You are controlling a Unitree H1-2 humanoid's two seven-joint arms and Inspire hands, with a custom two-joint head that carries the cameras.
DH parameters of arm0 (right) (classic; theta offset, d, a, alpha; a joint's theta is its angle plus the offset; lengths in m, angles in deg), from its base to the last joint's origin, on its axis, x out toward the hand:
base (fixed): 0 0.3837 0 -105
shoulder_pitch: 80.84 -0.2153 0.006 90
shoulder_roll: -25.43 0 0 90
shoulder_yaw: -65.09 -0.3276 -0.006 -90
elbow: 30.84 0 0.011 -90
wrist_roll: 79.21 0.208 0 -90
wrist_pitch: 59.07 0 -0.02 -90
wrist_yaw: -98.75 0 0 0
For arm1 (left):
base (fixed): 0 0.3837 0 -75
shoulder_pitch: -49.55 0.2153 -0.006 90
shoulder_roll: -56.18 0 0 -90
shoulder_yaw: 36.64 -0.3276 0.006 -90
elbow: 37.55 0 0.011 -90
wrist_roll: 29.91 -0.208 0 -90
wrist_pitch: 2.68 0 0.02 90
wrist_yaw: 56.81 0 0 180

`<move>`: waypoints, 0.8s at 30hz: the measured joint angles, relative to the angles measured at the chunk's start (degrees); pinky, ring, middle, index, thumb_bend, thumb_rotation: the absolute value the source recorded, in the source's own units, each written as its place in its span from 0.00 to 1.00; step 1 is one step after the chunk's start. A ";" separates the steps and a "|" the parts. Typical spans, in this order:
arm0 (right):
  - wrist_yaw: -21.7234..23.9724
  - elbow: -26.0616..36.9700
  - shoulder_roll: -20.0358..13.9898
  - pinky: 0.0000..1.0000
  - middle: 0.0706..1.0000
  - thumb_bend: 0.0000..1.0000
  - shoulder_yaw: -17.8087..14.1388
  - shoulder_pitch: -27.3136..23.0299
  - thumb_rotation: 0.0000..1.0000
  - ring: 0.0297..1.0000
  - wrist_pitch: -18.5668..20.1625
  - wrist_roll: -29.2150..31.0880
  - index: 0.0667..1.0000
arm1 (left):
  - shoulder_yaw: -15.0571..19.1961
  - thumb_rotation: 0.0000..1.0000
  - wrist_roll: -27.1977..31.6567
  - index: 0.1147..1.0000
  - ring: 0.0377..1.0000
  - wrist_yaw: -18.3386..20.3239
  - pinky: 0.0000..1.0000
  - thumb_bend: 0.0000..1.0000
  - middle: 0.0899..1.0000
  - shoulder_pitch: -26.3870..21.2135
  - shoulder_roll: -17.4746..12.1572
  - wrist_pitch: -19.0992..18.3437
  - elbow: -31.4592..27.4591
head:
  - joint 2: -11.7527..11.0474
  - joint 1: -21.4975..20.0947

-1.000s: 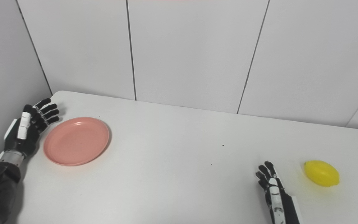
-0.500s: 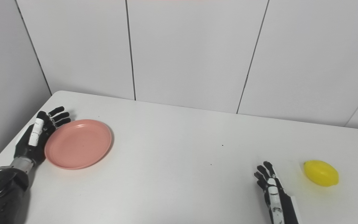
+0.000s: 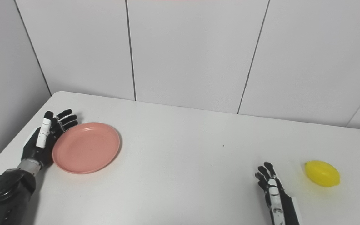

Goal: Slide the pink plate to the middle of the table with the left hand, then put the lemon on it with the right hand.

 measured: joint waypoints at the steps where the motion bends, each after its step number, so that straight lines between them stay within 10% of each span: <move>1: -0.02 0.00 0.00 0.93 0.90 0.59 0.05 -0.02 1.00 0.89 0.00 -0.03 0.92 | 0.06 0.88 -0.01 0.81 0.84 -0.63 0.92 0.92 0.81 0.04 0.50 -0.61 -0.52 | 0.00 -0.09; 24: -1.01 0.23 0.48 0.91 0.89 0.57 0.61 0.01 1.00 0.87 0.11 -1.40 0.91 | 0.11 0.89 -0.83 0.82 0.85 -10.21 0.91 0.88 0.82 -0.10 9.80 -5.68 -7.44 | 0.35 -0.97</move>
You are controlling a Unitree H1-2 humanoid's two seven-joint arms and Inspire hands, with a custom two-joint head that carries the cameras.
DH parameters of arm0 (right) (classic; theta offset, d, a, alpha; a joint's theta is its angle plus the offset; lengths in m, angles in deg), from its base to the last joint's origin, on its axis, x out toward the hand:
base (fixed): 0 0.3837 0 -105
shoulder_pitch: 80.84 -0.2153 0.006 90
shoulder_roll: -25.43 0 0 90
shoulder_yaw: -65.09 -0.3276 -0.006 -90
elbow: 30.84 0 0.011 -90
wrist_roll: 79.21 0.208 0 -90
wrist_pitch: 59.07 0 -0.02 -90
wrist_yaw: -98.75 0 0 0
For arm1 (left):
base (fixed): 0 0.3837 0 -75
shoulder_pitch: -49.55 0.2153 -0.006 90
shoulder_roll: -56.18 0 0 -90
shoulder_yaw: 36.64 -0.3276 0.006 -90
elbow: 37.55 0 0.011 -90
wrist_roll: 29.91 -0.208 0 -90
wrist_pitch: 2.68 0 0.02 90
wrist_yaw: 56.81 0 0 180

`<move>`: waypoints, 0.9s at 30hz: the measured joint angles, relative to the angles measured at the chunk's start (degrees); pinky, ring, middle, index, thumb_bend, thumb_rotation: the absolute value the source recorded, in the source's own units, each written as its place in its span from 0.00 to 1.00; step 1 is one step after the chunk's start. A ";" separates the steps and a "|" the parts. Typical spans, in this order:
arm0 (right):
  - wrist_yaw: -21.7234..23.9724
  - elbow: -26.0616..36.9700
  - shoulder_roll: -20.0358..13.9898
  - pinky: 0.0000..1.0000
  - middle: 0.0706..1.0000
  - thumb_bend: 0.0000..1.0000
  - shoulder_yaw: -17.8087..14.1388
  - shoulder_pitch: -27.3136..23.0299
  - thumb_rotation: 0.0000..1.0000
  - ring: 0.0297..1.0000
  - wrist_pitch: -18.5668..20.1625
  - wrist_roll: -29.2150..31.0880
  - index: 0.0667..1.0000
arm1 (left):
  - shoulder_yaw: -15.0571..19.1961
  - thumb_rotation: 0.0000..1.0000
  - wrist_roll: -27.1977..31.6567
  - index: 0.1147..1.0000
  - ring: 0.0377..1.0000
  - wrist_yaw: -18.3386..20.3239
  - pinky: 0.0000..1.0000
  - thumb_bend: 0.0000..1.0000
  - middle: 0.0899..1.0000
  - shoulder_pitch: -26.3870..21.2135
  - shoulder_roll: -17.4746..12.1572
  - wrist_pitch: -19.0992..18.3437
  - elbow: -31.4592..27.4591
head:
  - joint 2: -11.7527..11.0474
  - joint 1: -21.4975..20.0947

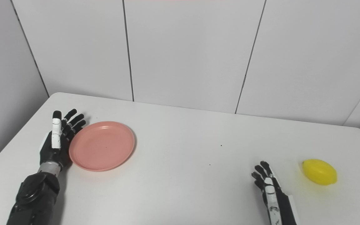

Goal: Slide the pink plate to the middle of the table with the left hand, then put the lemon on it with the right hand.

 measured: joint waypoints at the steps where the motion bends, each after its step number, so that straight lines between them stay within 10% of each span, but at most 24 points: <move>1: 0.00 0.01 0.07 0.91 0.89 0.58 0.05 -0.01 1.00 0.88 0.04 -0.01 0.92 | -0.16 0.89 0.00 0.82 0.84 -0.01 0.90 0.88 0.82 0.00 0.17 -0.13 -0.10 | 0.00 0.00; 27: -0.51 0.28 0.39 0.90 0.88 0.62 0.49 -0.01 1.00 0.87 0.45 -0.34 0.91 | -1.80 0.88 -0.26 0.82 0.86 -2.16 0.89 0.89 0.84 -1.25 5.38 -1.83 -1.13 | 0.18 -1.05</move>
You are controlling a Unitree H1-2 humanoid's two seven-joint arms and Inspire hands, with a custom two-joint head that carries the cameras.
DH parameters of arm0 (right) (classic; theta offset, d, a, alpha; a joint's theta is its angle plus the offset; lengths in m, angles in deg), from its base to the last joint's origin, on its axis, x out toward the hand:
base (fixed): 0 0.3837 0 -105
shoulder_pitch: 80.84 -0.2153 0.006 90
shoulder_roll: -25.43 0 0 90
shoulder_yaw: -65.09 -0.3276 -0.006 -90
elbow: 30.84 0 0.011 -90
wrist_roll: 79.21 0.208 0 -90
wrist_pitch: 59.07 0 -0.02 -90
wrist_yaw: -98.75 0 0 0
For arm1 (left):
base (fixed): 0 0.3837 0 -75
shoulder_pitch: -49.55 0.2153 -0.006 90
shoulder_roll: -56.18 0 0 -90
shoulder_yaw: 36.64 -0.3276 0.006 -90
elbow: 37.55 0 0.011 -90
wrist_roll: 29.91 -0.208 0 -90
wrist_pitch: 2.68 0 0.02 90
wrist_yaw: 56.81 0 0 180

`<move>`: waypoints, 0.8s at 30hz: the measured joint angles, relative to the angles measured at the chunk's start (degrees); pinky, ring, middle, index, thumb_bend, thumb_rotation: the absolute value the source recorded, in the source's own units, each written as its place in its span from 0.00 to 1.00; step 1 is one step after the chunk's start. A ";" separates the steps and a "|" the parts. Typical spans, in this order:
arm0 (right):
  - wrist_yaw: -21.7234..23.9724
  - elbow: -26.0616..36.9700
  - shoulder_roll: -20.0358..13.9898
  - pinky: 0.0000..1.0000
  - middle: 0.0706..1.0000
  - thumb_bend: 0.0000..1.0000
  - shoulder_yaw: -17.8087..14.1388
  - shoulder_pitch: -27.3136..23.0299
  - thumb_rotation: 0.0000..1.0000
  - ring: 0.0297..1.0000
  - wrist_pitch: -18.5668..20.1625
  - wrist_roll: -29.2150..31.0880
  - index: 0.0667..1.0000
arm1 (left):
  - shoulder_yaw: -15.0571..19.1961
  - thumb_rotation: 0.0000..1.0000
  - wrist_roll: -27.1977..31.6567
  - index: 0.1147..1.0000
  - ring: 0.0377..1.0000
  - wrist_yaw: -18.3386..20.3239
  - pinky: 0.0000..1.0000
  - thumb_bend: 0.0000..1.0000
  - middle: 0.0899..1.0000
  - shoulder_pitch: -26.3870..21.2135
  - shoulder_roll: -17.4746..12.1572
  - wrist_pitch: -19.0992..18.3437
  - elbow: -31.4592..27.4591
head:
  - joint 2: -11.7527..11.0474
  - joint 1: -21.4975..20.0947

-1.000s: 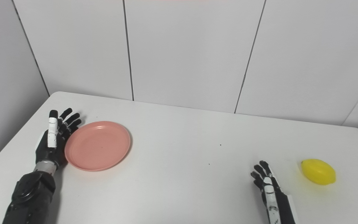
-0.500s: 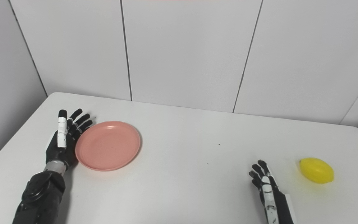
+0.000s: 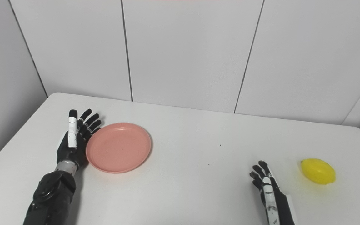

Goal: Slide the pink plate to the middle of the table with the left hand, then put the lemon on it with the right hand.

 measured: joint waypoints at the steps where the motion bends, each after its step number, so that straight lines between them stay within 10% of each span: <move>1: -0.03 0.00 0.00 0.90 0.88 0.62 0.06 0.00 1.00 0.87 0.00 -0.06 0.91 | 0.04 0.88 -0.15 0.81 0.87 -0.38 0.89 0.89 0.85 -0.12 0.50 0.40 0.12 | 0.00 0.00; 24: -1.38 0.26 0.64 0.88 0.85 0.63 1.65 -0.05 1.00 0.85 0.16 -0.84 0.89 | -2.95 0.96 -2.49 0.91 0.91 -1.67 0.98 0.86 0.88 -0.81 6.68 1.92 0.36 | 1.67 -5.62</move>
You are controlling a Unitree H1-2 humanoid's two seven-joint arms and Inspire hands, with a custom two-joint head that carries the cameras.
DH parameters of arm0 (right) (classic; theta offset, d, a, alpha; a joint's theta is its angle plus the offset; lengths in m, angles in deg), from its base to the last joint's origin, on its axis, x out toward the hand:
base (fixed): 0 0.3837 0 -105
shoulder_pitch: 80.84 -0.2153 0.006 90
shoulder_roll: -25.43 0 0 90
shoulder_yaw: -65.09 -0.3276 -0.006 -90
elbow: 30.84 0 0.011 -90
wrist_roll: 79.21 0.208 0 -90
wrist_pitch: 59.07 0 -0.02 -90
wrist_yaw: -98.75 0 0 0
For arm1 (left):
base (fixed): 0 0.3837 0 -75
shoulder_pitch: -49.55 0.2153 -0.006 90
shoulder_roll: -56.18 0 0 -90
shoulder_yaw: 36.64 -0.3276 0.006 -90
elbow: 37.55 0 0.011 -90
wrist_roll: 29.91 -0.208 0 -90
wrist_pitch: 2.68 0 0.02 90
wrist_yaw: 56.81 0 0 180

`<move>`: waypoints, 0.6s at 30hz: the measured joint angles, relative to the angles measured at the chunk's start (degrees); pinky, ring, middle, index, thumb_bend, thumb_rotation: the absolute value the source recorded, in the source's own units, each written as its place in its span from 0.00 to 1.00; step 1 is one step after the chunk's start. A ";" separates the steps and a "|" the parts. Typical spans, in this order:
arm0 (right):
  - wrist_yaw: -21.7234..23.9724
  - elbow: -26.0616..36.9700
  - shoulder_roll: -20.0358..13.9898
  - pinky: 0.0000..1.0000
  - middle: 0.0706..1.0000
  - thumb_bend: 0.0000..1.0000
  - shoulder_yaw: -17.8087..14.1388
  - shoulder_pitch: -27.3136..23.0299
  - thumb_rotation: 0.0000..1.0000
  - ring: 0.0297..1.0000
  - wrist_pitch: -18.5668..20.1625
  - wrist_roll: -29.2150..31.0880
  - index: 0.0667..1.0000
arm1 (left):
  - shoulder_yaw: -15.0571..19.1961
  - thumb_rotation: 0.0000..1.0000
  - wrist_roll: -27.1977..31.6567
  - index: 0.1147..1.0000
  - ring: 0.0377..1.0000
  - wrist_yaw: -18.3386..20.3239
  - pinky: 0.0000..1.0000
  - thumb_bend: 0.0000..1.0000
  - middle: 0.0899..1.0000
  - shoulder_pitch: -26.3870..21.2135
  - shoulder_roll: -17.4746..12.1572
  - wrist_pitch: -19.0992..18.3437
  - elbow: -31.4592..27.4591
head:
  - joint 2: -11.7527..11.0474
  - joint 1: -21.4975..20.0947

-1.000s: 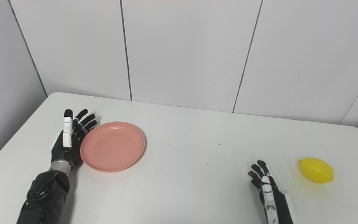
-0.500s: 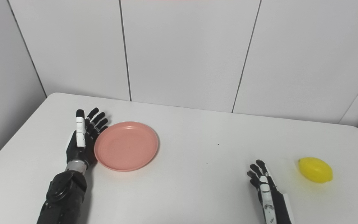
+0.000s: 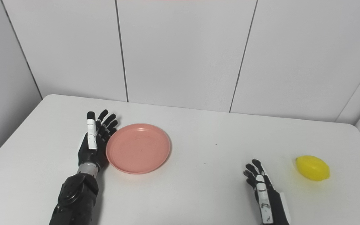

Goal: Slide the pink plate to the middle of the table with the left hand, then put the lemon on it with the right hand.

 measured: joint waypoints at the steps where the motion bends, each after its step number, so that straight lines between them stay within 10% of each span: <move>1: -0.14 0.10 0.16 0.88 0.85 0.63 0.20 0.02 1.00 0.84 0.05 -0.29 0.88 | -0.07 0.97 0.01 0.91 0.91 -0.11 0.99 0.85 0.88 0.06 0.27 -0.24 -0.23 | 0.35 -1.57; 18: -1.70 0.95 3.03 0.87 0.86 0.61 2.77 -0.21 1.00 0.85 1.70 -2.66 0.89 | -0.58 1.00 0.88 0.96 0.92 -1.00 1.00 0.81 0.87 0.58 3.56 -2.01 -2.37 | 1.32 -8.34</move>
